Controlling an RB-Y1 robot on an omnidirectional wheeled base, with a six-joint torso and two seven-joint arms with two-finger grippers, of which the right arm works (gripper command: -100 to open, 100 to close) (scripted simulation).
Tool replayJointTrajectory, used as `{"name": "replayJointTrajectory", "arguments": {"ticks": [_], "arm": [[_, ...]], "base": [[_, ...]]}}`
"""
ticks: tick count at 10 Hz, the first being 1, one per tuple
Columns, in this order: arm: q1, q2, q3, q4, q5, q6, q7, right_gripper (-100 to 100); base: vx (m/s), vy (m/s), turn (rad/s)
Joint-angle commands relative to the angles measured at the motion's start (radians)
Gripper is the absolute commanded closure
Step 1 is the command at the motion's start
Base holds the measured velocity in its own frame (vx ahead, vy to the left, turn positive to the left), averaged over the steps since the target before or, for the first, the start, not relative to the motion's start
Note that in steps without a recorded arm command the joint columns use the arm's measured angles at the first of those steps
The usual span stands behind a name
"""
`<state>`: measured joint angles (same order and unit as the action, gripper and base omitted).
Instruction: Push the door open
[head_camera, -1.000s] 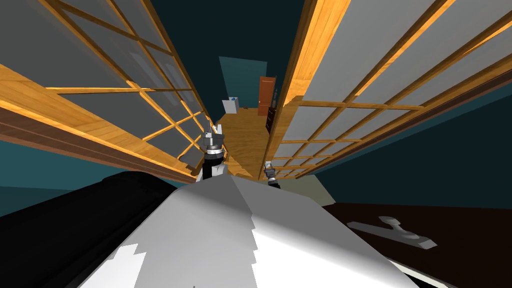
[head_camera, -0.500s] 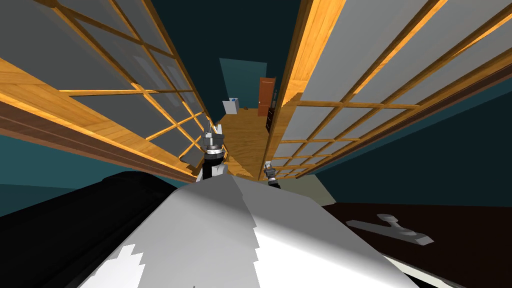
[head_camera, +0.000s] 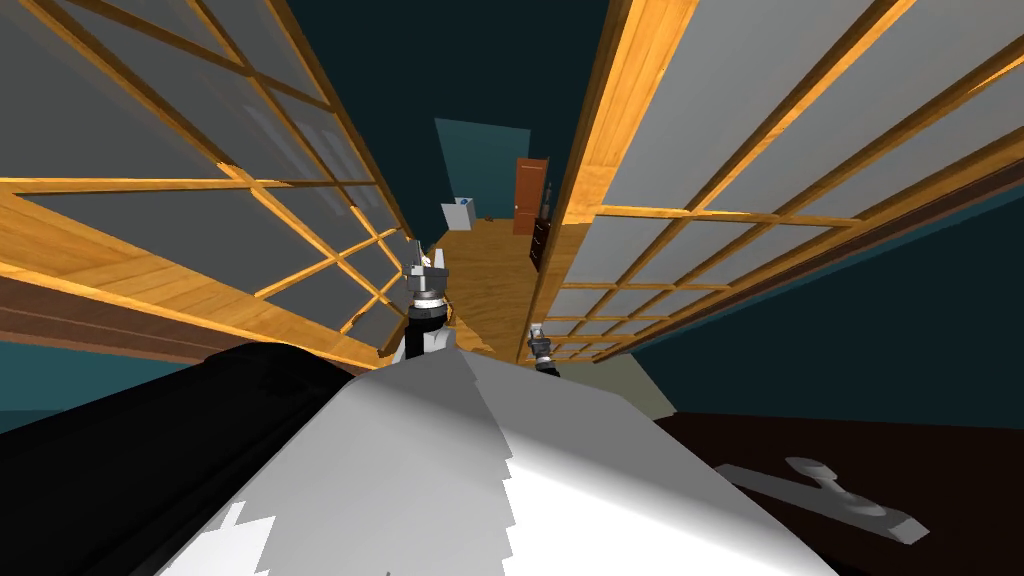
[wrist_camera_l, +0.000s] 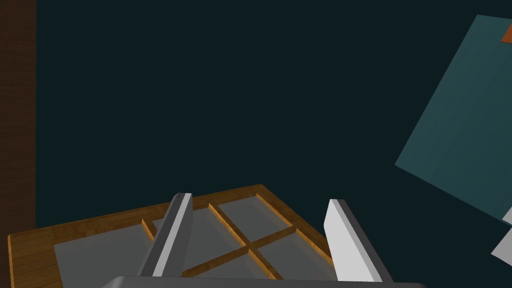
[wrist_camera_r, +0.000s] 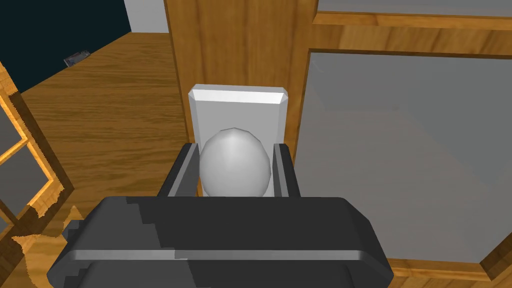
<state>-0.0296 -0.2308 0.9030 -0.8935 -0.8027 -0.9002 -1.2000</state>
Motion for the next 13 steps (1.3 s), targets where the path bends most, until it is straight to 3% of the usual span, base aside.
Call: {"name": "replayJointTrajectory", "arguments": {"ticks": [1,13], "arm": [[-0.006,-0.009,-0.025,-0.009,-0.011,-0.004,0.005,100],[0.019,0.017,-0.145,-0.005,-0.077,-0.016,0.065,100]], "base": [[0.21,0.099,-0.078],[0.177,0.125,-0.102]]}}
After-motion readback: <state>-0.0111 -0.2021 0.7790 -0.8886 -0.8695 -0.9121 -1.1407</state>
